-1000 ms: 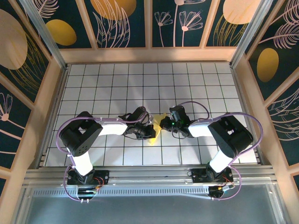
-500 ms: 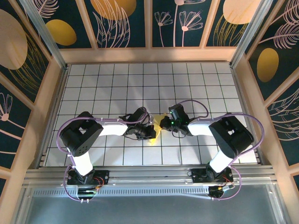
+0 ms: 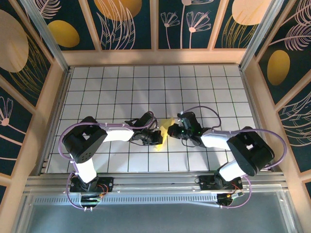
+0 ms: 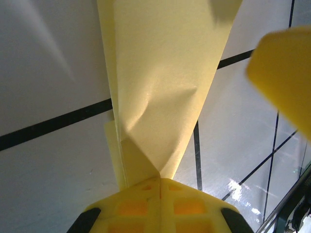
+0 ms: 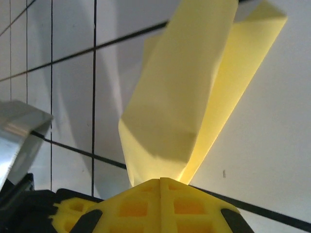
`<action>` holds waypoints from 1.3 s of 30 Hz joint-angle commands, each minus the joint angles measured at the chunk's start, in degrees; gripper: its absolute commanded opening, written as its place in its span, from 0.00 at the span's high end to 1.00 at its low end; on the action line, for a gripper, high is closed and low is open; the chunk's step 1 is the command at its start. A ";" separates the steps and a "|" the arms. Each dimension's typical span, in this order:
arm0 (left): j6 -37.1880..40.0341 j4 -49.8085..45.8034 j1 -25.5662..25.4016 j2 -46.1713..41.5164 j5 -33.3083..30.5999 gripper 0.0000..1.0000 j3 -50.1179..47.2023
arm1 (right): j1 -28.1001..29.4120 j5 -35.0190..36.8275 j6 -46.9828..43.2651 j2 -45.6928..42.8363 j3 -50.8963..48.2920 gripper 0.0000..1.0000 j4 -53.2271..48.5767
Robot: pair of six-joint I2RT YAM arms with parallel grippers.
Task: Fold a paper plane with a square sheet of paper (fold left side to right side)
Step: Fold the wing for the fifth time at the center of the table.
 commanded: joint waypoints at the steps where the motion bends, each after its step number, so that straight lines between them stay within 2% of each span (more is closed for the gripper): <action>1: 1.28 -7.85 -0.33 3.57 -6.60 1.00 -1.10 | 1.60 -1.37 1.01 2.39 -0.87 1.00 6.11; 8: 1.38 -8.92 -0.59 3.94 -7.87 1.00 -0.85 | 2.16 -1.29 0.54 5.34 -0.10 1.00 8.32; 16: 1.64 -9.89 -0.77 4.29 -8.71 1.00 -0.54 | 1.67 1.22 -2.09 7.55 2.01 1.00 5.33; 39: 2.28 -11.74 -0.77 4.84 -10.32 1.00 -0.85 | -5.64 0.47 -8.86 12.77 8.28 1.00 -1.24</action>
